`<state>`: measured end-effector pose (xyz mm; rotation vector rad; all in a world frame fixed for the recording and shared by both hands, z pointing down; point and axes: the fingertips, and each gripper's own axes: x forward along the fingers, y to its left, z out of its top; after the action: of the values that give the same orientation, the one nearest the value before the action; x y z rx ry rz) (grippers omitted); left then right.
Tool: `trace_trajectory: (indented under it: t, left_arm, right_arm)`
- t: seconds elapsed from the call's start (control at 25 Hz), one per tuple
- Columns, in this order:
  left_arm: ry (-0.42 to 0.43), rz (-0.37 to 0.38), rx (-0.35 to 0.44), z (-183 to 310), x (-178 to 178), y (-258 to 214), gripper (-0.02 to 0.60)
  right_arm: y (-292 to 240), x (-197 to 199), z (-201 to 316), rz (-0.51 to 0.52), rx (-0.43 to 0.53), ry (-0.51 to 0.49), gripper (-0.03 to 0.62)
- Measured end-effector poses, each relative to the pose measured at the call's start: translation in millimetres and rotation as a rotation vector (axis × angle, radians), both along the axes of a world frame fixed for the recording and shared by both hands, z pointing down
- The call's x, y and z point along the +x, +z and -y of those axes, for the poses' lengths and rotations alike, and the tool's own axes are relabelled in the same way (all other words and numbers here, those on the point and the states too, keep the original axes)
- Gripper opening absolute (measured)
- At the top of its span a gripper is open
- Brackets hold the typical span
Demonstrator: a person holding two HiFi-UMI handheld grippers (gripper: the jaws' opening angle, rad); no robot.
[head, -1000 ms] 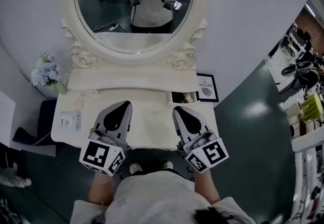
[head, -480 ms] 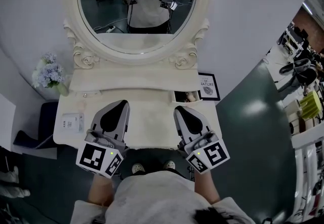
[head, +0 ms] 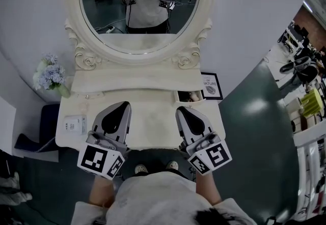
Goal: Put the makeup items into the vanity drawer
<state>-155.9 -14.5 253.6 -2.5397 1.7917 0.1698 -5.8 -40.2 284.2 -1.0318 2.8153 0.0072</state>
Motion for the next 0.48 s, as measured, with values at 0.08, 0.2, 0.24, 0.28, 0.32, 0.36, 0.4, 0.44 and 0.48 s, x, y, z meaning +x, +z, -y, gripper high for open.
trace_trajectory:
  t: [0.08, 0.2, 0.24, 0.28, 0.32, 0.36, 0.4, 0.44, 0.48]
  left_arm:
    - [0.002, -0.002, 0.0, 0, -2, 1, 0.012]
    - [0.003, -0.003, -0.001, -1, -5, 1, 0.012]
    - [0.002, -0.005, -0.001, -1, -6, 1, 0.012]
    - [0.001, -0.006, -0.001, -1, -7, 2, 0.012]
    - [-0.001, -0.007, -0.001, -1, -8, 2, 0.012]
    - [-0.003, -0.005, -0.001, -1, -9, 3, 0.012]
    - [-0.006, -0.003, -0.002, 0, -10, 3, 0.012]
    - [-0.008, 0.001, -0.003, 0, -11, 4, 0.012]
    - [-0.01, 0.004, -0.004, 0, -11, 5, 0.012]
  right_arm:
    - [0, -1, 0, 0.0, 0.002, 0.003, 0.026]
    - [-2, -3, -1, -0.001, 0.005, 0.005, 0.026]
    - [-2, -4, -1, -0.002, 0.006, 0.005, 0.026]
    - [-1, -4, -1, -0.003, 0.006, 0.006, 0.026]
    - [-1, -5, -1, -0.004, 0.006, 0.006, 0.026]
    - [-1, -6, -1, -0.006, 0.006, 0.006, 0.026]
    - [0, -6, -1, -0.008, 0.006, 0.006, 0.026]
    - [0, -7, -1, -0.009, 0.006, 0.006, 0.026]
    - [1, -8, -1, -0.011, 0.007, 0.006, 0.026]
